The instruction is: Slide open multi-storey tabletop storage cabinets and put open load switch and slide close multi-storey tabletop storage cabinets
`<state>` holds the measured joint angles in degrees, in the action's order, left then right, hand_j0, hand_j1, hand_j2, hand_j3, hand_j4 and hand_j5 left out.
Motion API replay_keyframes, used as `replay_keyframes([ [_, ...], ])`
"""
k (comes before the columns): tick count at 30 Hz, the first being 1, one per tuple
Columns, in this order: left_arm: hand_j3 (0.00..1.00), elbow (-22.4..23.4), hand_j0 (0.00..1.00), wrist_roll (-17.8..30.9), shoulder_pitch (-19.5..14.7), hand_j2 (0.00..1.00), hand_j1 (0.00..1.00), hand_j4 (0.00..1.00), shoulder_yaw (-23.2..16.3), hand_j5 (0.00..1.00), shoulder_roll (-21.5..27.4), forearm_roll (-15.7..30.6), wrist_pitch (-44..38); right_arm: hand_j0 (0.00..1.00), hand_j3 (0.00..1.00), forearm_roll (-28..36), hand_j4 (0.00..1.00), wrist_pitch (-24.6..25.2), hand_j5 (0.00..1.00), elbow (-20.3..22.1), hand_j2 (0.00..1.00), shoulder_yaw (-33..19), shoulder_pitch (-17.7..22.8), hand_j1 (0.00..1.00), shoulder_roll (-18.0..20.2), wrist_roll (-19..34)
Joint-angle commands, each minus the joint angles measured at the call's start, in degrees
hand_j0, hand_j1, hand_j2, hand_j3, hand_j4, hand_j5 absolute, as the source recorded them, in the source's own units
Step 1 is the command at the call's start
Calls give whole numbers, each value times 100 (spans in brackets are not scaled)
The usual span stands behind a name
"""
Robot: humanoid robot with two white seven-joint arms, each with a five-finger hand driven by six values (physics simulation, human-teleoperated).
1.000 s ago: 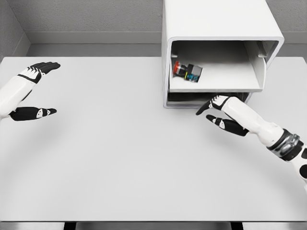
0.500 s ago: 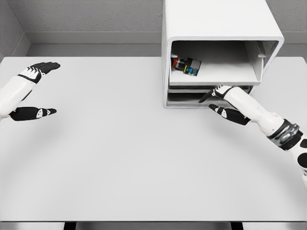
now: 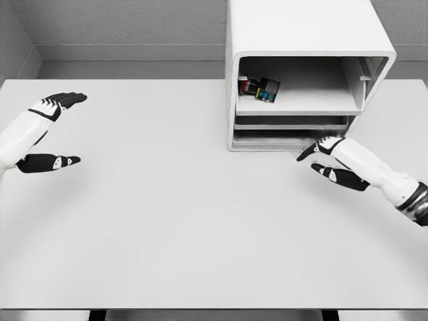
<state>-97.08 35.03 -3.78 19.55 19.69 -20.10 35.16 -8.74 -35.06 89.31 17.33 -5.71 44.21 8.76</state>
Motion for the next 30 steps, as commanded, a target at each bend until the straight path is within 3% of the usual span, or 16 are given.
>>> replay_keyframes([
  [1,100,-4,100,-3,0,100,100,100,-4,100,0,-20,-16,56,56,162,56,6,56,-2,56,-142,18,56,325,-6],
  [9,100,4,100,-3,0,100,100,100,-4,100,0,-29,-16,56,56,233,56,6,56,-46,56,-292,115,56,422,-6],
  [19,100,-4,100,-3,9,100,100,100,-13,100,-9,-29,-16,55,55,-57,55,6,55,-54,55,-55,-342,55,-545,73],
  [23,100,-4,100,-3,0,100,100,100,-13,100,-9,-29,-16,55,55,-145,55,6,55,-362,55,104,-659,55,-800,73],
  [30,100,-4,100,-3,0,100,100,100,-13,100,-9,-64,-16,55,55,-154,55,6,55,-740,55,244,-949,55,-888,73],
])
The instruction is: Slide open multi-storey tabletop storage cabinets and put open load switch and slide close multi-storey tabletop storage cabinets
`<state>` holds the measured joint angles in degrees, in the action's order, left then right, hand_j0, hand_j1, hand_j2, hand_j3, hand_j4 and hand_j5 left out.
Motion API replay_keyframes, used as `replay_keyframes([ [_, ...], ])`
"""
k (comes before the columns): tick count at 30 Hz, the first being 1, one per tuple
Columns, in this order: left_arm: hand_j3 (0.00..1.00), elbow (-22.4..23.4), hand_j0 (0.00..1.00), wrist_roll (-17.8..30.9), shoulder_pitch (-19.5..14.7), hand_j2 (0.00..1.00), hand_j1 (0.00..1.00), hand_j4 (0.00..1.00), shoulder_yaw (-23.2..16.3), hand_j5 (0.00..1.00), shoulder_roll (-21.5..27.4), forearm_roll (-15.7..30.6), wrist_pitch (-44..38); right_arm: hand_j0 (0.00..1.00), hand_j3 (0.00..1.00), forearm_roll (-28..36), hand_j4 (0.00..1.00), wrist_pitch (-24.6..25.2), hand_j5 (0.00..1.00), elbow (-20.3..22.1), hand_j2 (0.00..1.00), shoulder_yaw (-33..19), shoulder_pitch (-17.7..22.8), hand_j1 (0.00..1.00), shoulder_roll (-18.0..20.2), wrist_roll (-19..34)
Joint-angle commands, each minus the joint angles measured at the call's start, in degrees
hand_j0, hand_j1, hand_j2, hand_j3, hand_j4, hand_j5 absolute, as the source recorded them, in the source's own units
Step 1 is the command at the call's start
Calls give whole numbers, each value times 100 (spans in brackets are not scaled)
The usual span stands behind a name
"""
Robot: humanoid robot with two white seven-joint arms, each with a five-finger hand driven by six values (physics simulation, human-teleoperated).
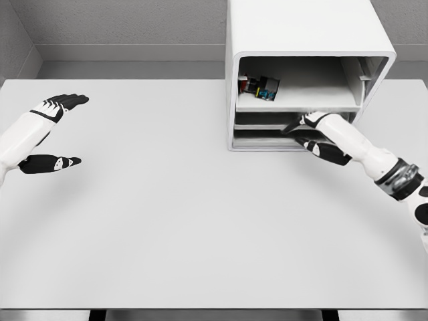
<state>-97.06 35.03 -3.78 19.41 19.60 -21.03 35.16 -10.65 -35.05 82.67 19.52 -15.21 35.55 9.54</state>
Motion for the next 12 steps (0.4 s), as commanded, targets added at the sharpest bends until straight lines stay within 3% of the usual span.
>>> replay_keyframes([
  [1,100,-6,100,-3,0,100,100,100,1,100,0,29,-16,56,56,37,56,5,56,-76,56,25,0,56,-22,-5],
  [4,100,-6,100,-3,0,100,100,100,1,100,-9,29,-16,56,56,37,56,5,56,-181,56,34,-62,56,-22,-5],
  [8,100,-6,100,-3,0,100,100,100,1,100,-9,29,-16,56,56,90,56,5,56,118,56,16,61,56,110,-31],
  [12,100,-6,100,-3,0,100,100,100,1,100,-9,29,-16,57,57,318,57,5,57,513,57,-54,466,57,760,-58],
])
